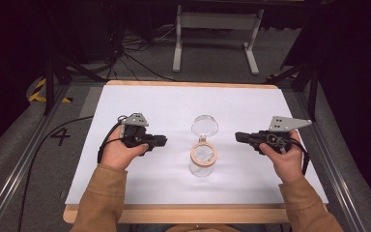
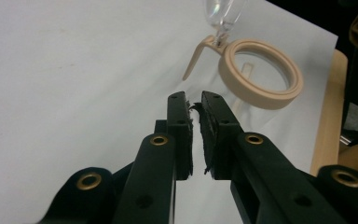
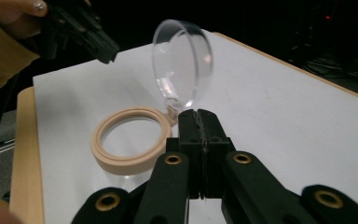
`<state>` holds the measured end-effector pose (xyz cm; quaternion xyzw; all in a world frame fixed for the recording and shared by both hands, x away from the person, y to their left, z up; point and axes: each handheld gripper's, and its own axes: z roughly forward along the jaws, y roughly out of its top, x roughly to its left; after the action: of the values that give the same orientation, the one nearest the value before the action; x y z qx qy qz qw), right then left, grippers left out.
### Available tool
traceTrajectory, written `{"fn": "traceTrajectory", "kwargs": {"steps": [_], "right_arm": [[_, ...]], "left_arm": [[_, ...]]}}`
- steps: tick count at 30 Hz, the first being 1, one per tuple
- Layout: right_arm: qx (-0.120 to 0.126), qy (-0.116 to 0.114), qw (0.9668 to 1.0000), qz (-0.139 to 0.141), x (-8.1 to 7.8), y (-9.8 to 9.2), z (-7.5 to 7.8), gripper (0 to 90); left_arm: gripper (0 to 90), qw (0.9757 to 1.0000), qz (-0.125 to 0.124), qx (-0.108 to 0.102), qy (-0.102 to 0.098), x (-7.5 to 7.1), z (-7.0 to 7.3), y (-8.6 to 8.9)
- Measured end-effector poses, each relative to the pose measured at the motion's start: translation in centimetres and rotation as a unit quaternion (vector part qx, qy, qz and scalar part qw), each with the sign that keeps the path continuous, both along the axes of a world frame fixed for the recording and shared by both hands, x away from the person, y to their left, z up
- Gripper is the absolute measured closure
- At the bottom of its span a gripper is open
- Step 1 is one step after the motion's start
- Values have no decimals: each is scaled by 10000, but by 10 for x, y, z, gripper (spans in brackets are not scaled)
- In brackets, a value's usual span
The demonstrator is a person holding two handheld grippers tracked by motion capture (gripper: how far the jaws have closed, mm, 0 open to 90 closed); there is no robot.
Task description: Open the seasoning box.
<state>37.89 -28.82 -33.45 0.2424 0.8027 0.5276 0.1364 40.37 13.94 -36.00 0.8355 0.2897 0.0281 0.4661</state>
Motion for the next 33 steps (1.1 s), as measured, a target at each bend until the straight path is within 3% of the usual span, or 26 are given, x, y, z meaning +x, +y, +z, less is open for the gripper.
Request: {"fn": "traceTrajectory", "kwargs": {"steps": [6, 12, 17, 22, 29, 33], "right_arm": [[-34, 189, 9987, -481, 7, -25, -4, 900], [-94, 252, 9946, -1006, 13, -49, -8, 885], [-273, 374, 9890, -1404, 18, -68, -14, 870], [-471, 607, 9810, -1781, 23, -84, -25, 858], [-656, 891, 9716, -2094, 30, -97, -46, 855], [-732, 1093, 9670, -2181, 34, -102, -59, 843]], "left_arm": [[818, 9999, 165, -9, 12, 1, -2, 9], [819, 9996, 257, 3, 125, 4, -8, 13], [819, 9991, 345, 34, 228, 8, -13, 16], [817, 9988, 409, 52, 263, 12, -19, 17], [822, 9973, 517, 76, 506, 23, -33, 22], [821, 9967, 588, 188, 534, 28, -39, 23]]}}
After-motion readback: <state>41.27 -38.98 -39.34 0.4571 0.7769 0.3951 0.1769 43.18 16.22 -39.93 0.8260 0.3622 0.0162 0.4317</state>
